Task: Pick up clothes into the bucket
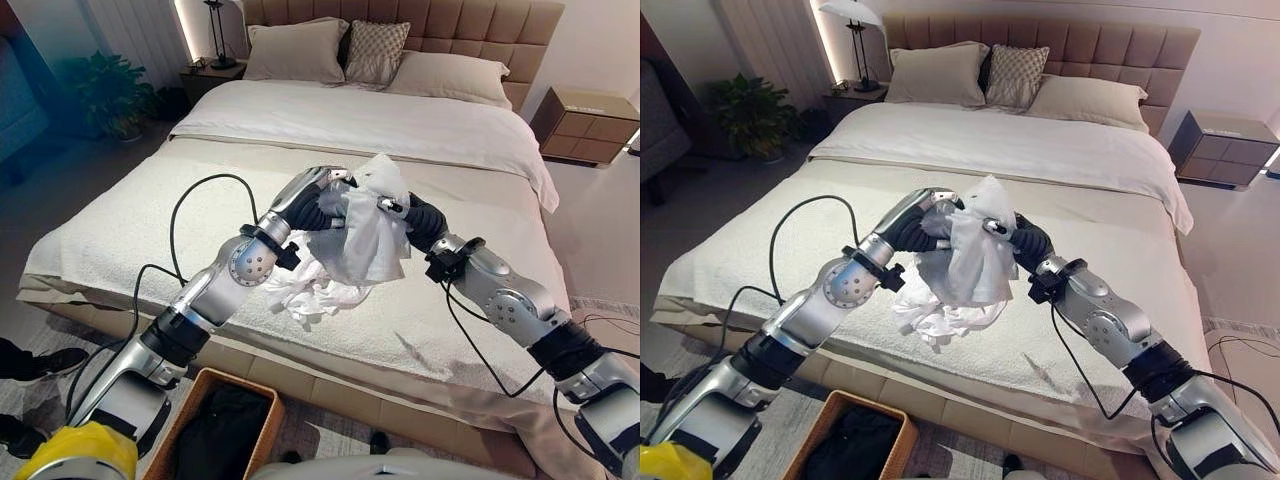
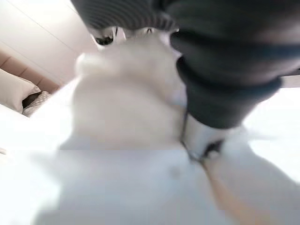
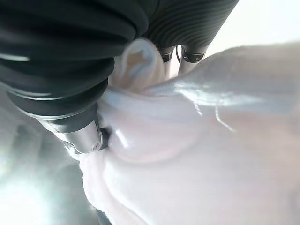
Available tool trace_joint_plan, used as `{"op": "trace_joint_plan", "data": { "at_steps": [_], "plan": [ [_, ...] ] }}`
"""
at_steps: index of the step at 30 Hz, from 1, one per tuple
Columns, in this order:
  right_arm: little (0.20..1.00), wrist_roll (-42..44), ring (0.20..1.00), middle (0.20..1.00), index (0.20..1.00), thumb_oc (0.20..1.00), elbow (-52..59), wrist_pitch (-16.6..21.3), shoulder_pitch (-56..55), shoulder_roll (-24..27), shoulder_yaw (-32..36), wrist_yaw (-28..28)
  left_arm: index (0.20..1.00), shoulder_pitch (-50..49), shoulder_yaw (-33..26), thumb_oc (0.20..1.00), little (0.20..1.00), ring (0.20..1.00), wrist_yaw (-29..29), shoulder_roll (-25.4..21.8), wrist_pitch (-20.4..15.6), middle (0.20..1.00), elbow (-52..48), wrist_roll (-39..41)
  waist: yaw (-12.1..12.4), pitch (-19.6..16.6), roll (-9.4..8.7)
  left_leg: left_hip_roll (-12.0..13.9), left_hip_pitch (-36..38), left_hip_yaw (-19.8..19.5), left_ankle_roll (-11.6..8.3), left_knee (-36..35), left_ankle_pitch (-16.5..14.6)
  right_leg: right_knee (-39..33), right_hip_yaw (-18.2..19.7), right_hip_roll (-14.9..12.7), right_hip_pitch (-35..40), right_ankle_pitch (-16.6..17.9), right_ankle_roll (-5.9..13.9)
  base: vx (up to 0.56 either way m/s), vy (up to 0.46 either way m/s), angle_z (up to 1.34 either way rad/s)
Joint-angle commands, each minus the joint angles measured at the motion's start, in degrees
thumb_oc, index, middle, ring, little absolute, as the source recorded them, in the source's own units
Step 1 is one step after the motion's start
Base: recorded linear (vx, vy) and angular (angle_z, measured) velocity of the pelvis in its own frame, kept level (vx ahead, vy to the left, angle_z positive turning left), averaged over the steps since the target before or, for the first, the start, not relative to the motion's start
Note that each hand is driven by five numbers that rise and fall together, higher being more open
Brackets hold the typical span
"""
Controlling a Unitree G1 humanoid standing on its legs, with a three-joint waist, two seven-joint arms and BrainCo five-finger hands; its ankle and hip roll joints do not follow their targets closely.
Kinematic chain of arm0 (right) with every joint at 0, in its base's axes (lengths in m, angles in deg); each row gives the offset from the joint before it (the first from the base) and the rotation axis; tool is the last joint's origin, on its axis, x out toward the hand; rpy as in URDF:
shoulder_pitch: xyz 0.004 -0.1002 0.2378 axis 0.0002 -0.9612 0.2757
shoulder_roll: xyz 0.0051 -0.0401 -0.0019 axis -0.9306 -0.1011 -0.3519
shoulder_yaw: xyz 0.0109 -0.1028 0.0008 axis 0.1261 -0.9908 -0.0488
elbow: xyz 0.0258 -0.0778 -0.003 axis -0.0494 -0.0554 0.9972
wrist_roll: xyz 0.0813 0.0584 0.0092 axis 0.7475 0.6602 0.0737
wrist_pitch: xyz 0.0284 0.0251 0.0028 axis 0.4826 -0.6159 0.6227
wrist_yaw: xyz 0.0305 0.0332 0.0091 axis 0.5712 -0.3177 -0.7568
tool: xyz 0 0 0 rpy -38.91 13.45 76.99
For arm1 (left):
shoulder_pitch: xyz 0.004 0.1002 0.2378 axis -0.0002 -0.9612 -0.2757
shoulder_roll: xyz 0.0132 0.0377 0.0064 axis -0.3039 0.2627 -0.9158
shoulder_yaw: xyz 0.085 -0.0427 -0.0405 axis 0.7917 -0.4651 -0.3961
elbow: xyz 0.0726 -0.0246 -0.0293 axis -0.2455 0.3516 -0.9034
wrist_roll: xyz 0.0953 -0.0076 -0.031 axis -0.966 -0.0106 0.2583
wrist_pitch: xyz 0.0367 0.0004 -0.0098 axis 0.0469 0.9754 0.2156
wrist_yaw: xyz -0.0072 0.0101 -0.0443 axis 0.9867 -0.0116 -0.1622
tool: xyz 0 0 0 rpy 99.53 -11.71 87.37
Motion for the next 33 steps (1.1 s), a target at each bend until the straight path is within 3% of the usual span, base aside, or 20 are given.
{"op": "trace_joint_plan", "data": {
  "at_steps": [1,4,10,14,28,29,30,32,33],
  "plan": [
    [0.200,5.45,0.200,0.200,0.200,0.200,9.80,7.77,5.61,-6.53,3.33,-3.12,0.200,-0.72,3.06,0.200,0.200,0.200,0.19,2.67,-1.34,0.200,2.24,-1.02,0.29,-2.13,-3.65,-1.72,-2.76,-0.87,0.33,5.67,-6.36,4.54,-1.57,-4.27,1.51,-6.09,4.22,0.00,0.000,0.00],
    [0.200,5.51,0.200,0.200,0.200,0.200,10.85,8.02,4.19,-6.36,3.82,-3.08,0.200,-4.51,0.35,0.200,0.200,0.200,1.48,4.04,-1.66,0.200,2.29,3.15,0.33,-2.11,-3.77,-1.86,-2.82,-0.94,0.38,5.87,-6.53,4.69,-1.47,-4.44,1.52,-6.14,4.16,0.00,0.000,0.00],
    [0.200,5.13,0.200,0.200,0.200,0.200,12.27,8.41,0.95,-5.94,4.32,-1.58,0.200,-16.44,-5.47,0.200,0.200,0.200,2.60,12.45,-0.44,0.200,4.03,24.73,0.55,-2.19,-4.34,-1.90,-3.01,-1.04,0.51,5.96,-6.55,5.09,-1.42,-4.50,1.21,-6.21,3.95,0.00,0.000,0.00],
    [0.200,4.75,0.200,0.200,0.200,0.200,12.41,8.46,0.55,-5.82,4.31,-1.41,0.200,-19.84,-6.25,0.200,0.200,0.200,2.13,14.86,0.24,0.200,3.13,33.85,0.70,-2.21,-4.76,-1.80,-2.99,-1.17,0.52,5.84,-6.61,5.04,-1.14,-4.43,1.14,-6.24,3.90,0.00,0.000,0.00],
    [0.200,3.88,0.200,0.200,0.200,0.200,11.80,9.35,0.93,-6.55,5.04,-0.73,0.200,-20.89,-6.06,0.200,0.200,0.200,2.53,15.59,0.23,0.200,1.17,36.74,0.64,-2.56,-5.10,-1.50,-2.52,-1.26,0.41,5.53,-6.76,4.78,-0.82,-4.14,1.31,-6.55,3.78,0.00,0.000,0.00],
    [0.937,3.29,0.937,0.937,0.937,0.937,11.80,9.25,0.99,-6.09,5.06,-0.73,0.200,-20.89,-6.14,0.200,0.200,0.200,2.41,15.45,0.14,0.200,0.89,36.86,0.60,-2.56,-5.12,-1.45,-2.50,-1.31,0.39,5.48,-6.74,4.74,-0.82,-4.10,1.31,-6.55,3.77,0.00,0.000,0.00],
    [1.000,1.80,1.000,1.000,1.000,1.000,11.67,9.03,1.25,-4.68,5.38,-0.61,0.200,-21.28,-6.21,0.200,0.200,0.200,2.45,15.65,-0.02,0.200,0.59,38.79,0.62,-2.58,-5.21,-1.39,-2.49,-1.31,0.34,5.44,-6.70,4.69,-0.85,-4.06,1.29,-6.53,3.75,0.00,0.000,0.00],
    [1.000,-0.53,1.000,1.000,1.000,1.000,11.71,9.05,1.79,-3.31,5.58,-0.60,0.200,-21.47,-6.40,0.200,0.200,0.200,2.53,15.88,-0.15,0.200,0.61,40.21,0.63,-2.59,-5.25,-1.38,-2.55,-1.35,0.31,5.46,-6.66,4.67,-0.83,-4.04,1.24,-6.48,3.75,0.00,0.000,0.00],
    [1.000,-6.49,1.000,1.000,1.000,1.000,11.92,9.58,2.41,0.37,7.30,0.74,0.200,-21.91,-6.84,0.200,0.200,0.200,2.05,16.44,-0.53,0.200,0.21,43.87,0.52,-2.63,-5.30,-1.30,-2.55,-1.33,0.27,5.37,-6.60,4.65,-0.91,-3.96,1.19,-6.54,3.81,0.00,0.000,0.00]
  ]
}}
